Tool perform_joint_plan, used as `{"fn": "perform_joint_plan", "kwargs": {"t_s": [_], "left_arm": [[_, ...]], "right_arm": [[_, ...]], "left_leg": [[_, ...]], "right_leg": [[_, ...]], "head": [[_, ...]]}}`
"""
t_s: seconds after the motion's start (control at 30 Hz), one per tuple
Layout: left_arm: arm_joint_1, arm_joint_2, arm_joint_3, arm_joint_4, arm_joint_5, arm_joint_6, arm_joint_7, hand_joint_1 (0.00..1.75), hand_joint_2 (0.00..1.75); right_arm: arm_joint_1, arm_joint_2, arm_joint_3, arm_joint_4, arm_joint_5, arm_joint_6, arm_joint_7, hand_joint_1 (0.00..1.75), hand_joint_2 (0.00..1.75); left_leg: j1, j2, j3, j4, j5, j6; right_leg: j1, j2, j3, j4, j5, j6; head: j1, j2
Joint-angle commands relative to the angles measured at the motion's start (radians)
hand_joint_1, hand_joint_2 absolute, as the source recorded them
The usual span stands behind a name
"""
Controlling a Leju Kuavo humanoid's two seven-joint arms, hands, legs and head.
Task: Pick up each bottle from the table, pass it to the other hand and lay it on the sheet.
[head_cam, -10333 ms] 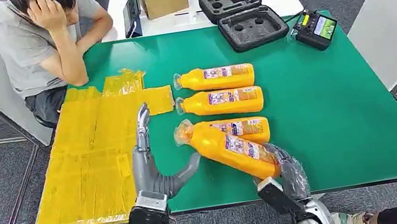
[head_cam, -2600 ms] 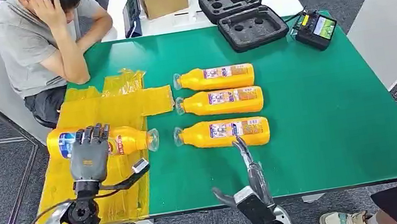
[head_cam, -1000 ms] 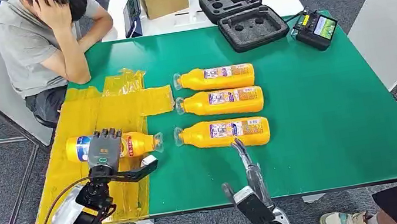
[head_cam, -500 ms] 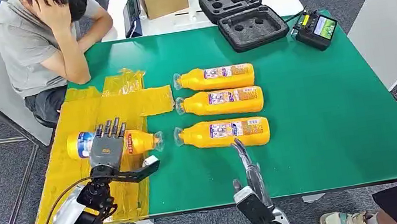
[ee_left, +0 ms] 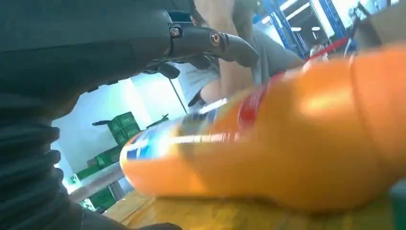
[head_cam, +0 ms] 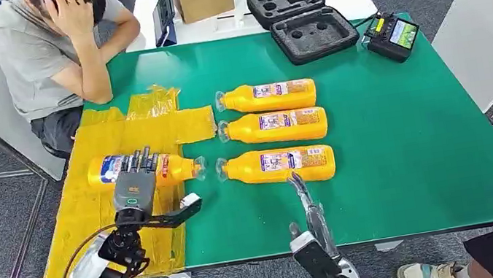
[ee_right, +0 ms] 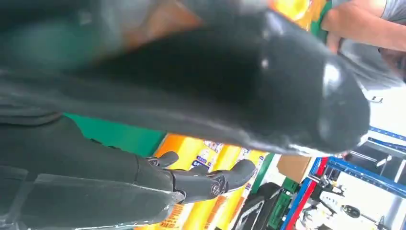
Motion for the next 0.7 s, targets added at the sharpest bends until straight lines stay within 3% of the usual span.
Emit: {"fn": "perform_joint_plan", "kwargs": {"t_s": [0.03, 0.17, 0.33, 0.43, 0.47, 0.5, 0.53, 0.6, 0.67, 0.7], "left_arm": [[0.094, 0.016, -0.009, -0.256, -0.036, 0.024, -0.008, 0.00, 1.75], [0.167, 0.000, 0.040, -0.422, 0.181, 0.142, -0.211, 0.00, 1.75], [0.167, 0.000, 0.040, -0.422, 0.181, 0.142, -0.211, 0.00, 1.75], [0.230, 0.000, 0.075, -0.567, 0.573, 0.153, -0.449, 0.00, 1.75], [0.258, -0.006, 0.097, -0.611, 0.670, 0.134, -0.504, 0.00, 1.75], [0.275, -0.009, 0.108, -0.634, 0.705, 0.120, -0.527, 0.00, 1.75], [0.320, -0.026, 0.131, -0.681, 0.804, 0.076, -0.593, 0.00, 1.75], [0.350, -0.051, 0.145, -0.689, 0.903, 0.026, -0.656, 0.00, 1.75], [0.363, -0.076, 0.137, -0.660, 0.977, -0.011, -0.704, 0.00, 1.75], [0.365, -0.081, 0.133, -0.645, 0.987, -0.016, -0.716, 0.00, 1.75]], "right_arm": [[0.009, 0.009, -0.027, 0.027, -0.008, -0.013, 0.002, 0.00, 0.00], [0.025, 0.006, -0.034, 0.005, -0.010, -0.020, 0.002, 0.00, 0.00], [0.025, 0.006, -0.034, 0.005, -0.010, -0.020, 0.002, 0.00, 0.00], [0.030, 0.009, -0.047, -0.009, -0.005, -0.011, 0.002, 0.00, 0.00], [0.030, 0.007, -0.046, -0.009, 0.001, -0.008, 0.002, 0.00, 0.00], [0.030, 0.006, -0.043, -0.012, 0.006, -0.012, 0.002, 0.00, 0.00], [0.029, -0.002, -0.030, -0.007, 0.046, -0.053, 0.002, 0.00, 1.75], [0.019, 0.002, -0.060, 0.033, 0.247, -0.161, 0.002, 0.00, 1.75], [0.037, 0.066, -0.245, -0.014, 0.567, -0.161, 0.002, 0.00, 1.75], [0.039, 0.091, -0.301, -0.028, 0.656, -0.161, 0.002, 0.00, 1.75]], "left_leg": [[0.001, 0.000, 0.005, 0.000, -0.003, -0.001], [0.000, 0.002, 0.002, 0.000, -0.002, -0.001], [0.000, 0.001, 0.002, 0.000, -0.002, -0.001], [0.002, 0.002, 0.008, 0.000, -0.005, -0.002], [0.000, 0.001, 0.002, 0.000, -0.002, -0.001], [0.001, 0.003, 0.004, 0.001, -0.004, -0.001], [0.002, 0.004, 0.006, 0.001, -0.005, -0.002], [0.001, 0.004, 0.006, 0.000, -0.005, -0.001], [0.001, 0.004, 0.008, -0.001, -0.005, -0.001], [0.000, 0.001, 0.005, -0.001, -0.003, -0.001]], "right_leg": [[0.001, 0.002, 0.005, -0.001, -0.002, -0.001], [0.000, 0.003, 0.002, 0.000, -0.001, -0.001], [0.000, 0.002, 0.002, 0.000, -0.001, -0.001], [0.001, 0.005, 0.007, 0.000, -0.003, -0.002], [0.000, 0.002, 0.001, 0.000, -0.001, -0.001], [0.001, 0.004, 0.004, 0.000, -0.002, -0.001], [0.001, 0.005, 0.005, 0.000, -0.003, -0.002], [0.001, 0.006, 0.005, -0.001, -0.002, -0.001], [0.001, 0.005, 0.007, -0.002, -0.003, -0.001], [0.000, 0.003, 0.005, -0.001, -0.002, -0.001]], "head": [[0.000, 0.000], [0.000, 0.000], [0.000, 0.000], [0.000, 0.000], [0.000, 0.000], [0.000, 0.000], [0.000, 0.000], [0.000, 0.000], [0.000, 0.000], [0.000, 0.000]]}}
